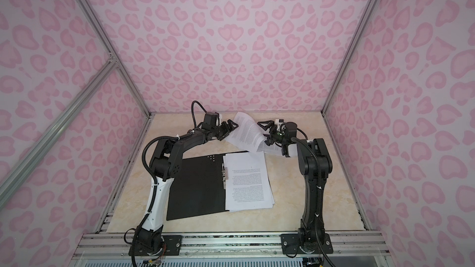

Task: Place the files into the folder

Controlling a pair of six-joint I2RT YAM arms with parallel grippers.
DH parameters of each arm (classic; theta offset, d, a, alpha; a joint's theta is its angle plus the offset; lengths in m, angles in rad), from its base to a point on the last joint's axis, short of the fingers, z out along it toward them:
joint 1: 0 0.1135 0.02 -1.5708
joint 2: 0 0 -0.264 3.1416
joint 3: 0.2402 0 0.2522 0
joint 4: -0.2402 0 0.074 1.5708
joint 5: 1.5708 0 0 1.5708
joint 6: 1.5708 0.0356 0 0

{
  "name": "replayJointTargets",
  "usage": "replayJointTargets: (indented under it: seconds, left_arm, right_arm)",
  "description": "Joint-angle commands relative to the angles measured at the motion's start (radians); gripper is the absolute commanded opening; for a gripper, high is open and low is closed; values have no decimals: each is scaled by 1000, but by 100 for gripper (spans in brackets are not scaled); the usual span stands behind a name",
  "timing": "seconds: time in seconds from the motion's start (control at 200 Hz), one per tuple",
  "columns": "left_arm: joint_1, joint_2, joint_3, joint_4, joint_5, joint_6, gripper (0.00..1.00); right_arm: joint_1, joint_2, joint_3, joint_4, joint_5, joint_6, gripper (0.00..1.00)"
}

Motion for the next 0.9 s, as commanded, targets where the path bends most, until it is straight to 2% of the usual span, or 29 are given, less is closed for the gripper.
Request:
replayJointTargets:
  seconds: [0.0, 0.23, 0.41, 0.575, 0.76, 0.83, 0.895]
  left_arm:
    - [6, 18, -15, -156, -54, -11, 95]
    - [9, 15, -23, -153, -51, -15, 95]
    - [9, 12, -26, -148, -46, -25, 95]
    - [9, 18, -21, -143, -38, -28, 95]
    - [12, 10, -28, -138, -20, -25, 95]
    - [11, 2, -30, -138, -9, -10, 95]
    - [11, -1, -23, -152, 2, 10, 95]
  right_arm:
    - [2, -43, -60, 96, 24, 38, 98]
    - [42, -123, -181, 18, 75, -23, 98]
    - [49, -162, -264, 8, 163, -14, 98]
    - [82, -153, -236, 85, 135, 51, 97]
    - [157, -159, -164, -58, 126, -43, 93]
    - [181, -201, -157, -214, 153, -155, 93]
    - [197, -254, -143, -405, 182, -311, 93]
